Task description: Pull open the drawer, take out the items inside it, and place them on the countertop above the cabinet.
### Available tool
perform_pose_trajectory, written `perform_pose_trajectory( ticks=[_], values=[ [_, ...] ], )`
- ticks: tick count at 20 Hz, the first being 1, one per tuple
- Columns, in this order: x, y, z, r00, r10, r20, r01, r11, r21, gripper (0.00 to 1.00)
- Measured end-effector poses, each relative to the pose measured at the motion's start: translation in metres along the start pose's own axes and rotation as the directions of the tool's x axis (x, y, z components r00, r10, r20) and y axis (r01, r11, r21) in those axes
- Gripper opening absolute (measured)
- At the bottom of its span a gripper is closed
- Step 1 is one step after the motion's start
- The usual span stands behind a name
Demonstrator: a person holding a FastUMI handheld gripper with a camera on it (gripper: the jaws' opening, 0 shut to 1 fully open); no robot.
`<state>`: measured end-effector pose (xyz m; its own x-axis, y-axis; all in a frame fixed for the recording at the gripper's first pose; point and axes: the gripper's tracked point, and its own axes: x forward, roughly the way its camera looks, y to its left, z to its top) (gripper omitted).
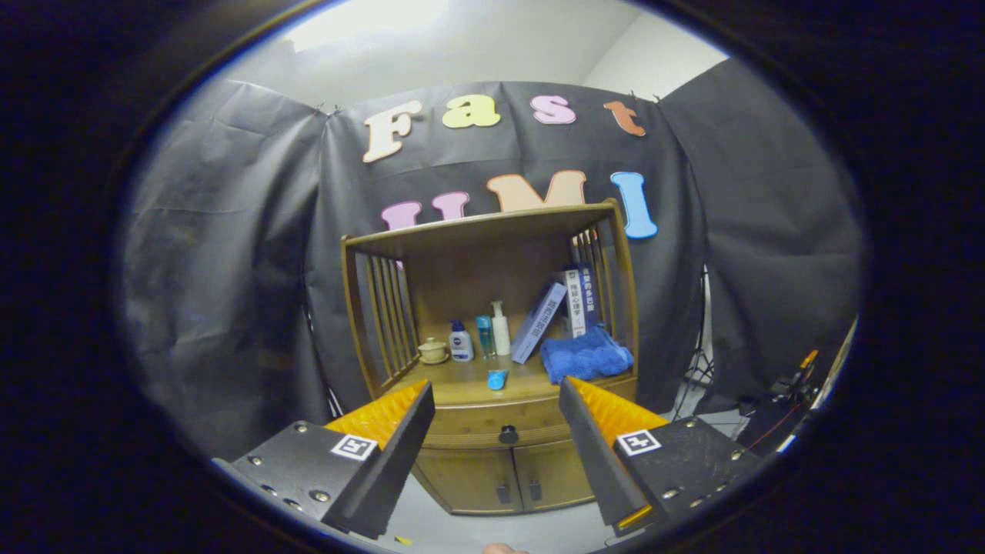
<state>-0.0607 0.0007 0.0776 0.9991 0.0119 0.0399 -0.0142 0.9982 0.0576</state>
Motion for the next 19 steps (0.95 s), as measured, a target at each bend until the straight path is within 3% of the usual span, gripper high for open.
perform_pose_trajectory(
  ticks=[8,19],
  values=[
    [0.001,0.016,-0.015,0.999,0.042,-0.022,-0.043,0.999,-0.019,0.97],
    [-0.001,0.003,-0.022,1.0,0.015,-0.017,-0.016,0.999,-0.047,0.97]
  ],
)
